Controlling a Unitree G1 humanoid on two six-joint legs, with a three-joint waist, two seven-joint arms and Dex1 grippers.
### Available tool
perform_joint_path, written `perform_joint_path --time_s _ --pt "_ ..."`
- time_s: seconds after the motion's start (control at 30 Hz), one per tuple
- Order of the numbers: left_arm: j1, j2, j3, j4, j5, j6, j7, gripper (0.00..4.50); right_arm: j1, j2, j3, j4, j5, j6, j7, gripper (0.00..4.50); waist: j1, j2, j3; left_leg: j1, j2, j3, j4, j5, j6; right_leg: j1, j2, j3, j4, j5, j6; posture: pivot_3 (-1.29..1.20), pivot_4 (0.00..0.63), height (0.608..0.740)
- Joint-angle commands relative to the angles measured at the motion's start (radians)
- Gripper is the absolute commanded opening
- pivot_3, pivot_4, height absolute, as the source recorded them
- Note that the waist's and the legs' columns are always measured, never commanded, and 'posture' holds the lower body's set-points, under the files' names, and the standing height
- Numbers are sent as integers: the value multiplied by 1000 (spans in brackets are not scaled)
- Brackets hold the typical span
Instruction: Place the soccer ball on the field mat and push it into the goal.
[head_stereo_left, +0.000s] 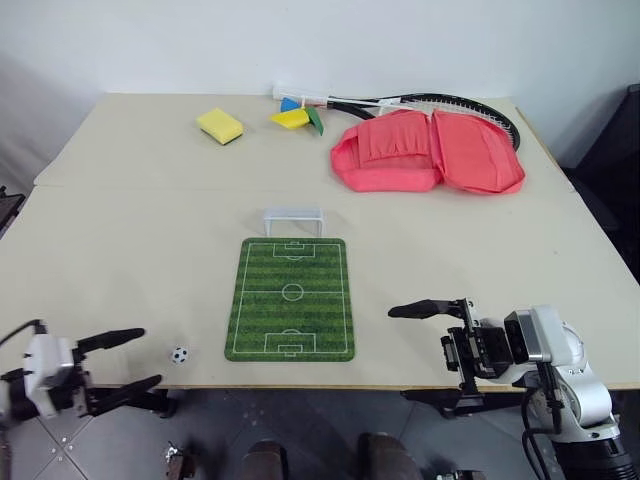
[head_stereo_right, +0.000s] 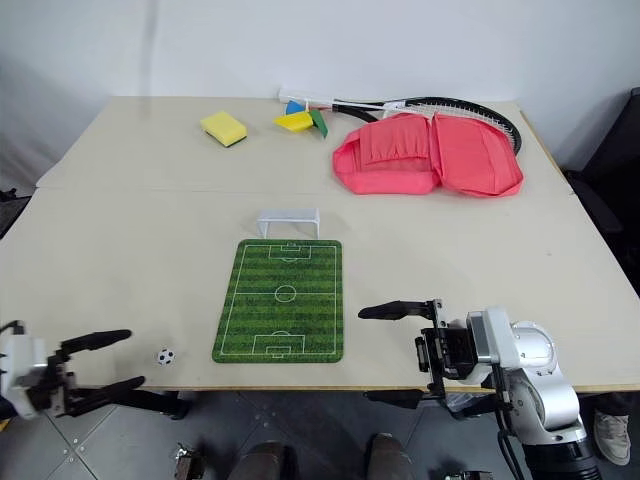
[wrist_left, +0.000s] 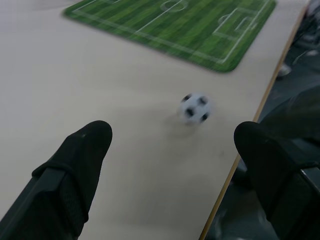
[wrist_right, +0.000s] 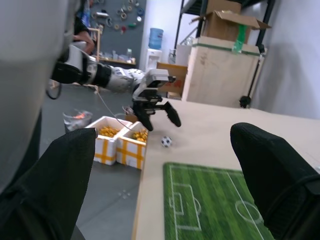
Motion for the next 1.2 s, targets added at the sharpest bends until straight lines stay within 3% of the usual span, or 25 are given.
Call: perform_joint_path --time_s 0.03,0.1,0.2,0.53,0.63,0.77,0.87,1.03,1.2 --pt "19 -13 -43 -78 14 25 33 4443 13 -15 -40 43 -23 -55 33 4500 0 0 0 0 0 0 0 0 0 0 0 0 0 0 0 0 150 740" --pt "14 -26 -68 -76 31 23 53 4443 20 -22 -48 60 -33 -68 33 4500 0 0 0 0 0 0 1 0 0 0 0 0 0 0 0 0 150 740" --pt "0 -36 -85 -57 41 16 68 3956 34 -24 -53 57 -38 -74 22 4500 0 0 0 0 0 0 2 0 0 0 0 0 1 0 0 0 150 740" --pt "-30 -32 -131 -64 49 35 69 891 51 -26 -63 14 -50 -66 -45 4500 0 0 0 1 0 0 3 0 0 0 0 1 2 0 0 0 150 740" --pt "-61 -26 -157 -191 2 122 83 868 56 -31 -77 12 -55 -62 -74 4500 2 0 0 0 0 0 4 0 0 0 0 1 2 0 0 0 150 740" --pt "-203 15 -239 -416 -74 353 124 868 70 -63 -110 -6 -47 -46 -97 4500 18 0 0 -1 0 -1 6 0 0 1 0 1 2 0 1 0 150 740" --pt "-338 -12 -332 -479 -79 469 170 868 82 -92 -142 -16 -42 -33 -108 4500 18 1 1 0 -1 0 6 0 0 1 0 2 3 1 1 0 150 740" --pt "-404 -56 -505 -445 28 448 124 868 104 -113 -160 -33 -49 -22 -127 4500 4 3 0 0 0 1 5 0 0 1 1 3 2 1 1 0 150 740" --pt "-431 -124 -575 -334 159 320 173 868 117 -107 -157 -62 -55 -18 -162 4500 2 3 0 0 0 1 5 0 0 0 3 4 1 1 1 0 150 740"
